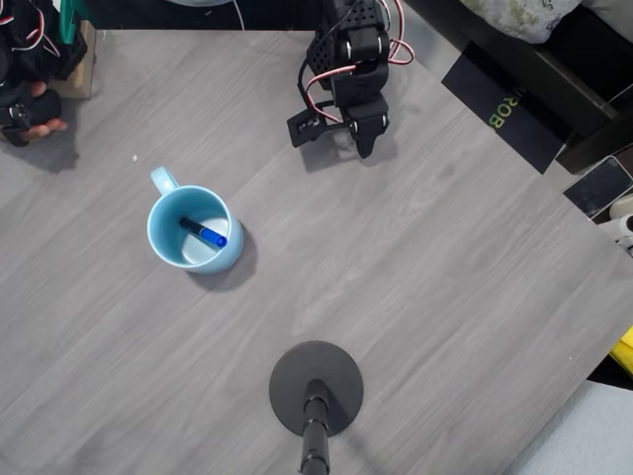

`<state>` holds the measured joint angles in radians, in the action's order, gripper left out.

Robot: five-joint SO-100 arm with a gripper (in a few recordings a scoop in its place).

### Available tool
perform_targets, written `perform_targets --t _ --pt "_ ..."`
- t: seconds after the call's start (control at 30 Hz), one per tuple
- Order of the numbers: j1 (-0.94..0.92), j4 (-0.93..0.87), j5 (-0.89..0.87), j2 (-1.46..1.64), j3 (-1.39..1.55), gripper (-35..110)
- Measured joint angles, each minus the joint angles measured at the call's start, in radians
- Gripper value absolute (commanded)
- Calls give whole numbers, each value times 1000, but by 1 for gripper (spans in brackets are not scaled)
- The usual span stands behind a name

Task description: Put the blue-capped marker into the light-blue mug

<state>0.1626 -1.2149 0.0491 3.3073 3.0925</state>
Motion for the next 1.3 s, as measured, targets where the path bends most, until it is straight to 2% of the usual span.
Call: perform_targets --t 0.57,0.83,1.3 --pt "2 -2 0 0 0 0" --pt "-135 -9 0 3 0 0" --pt "-146 -9 0 3 0 0"
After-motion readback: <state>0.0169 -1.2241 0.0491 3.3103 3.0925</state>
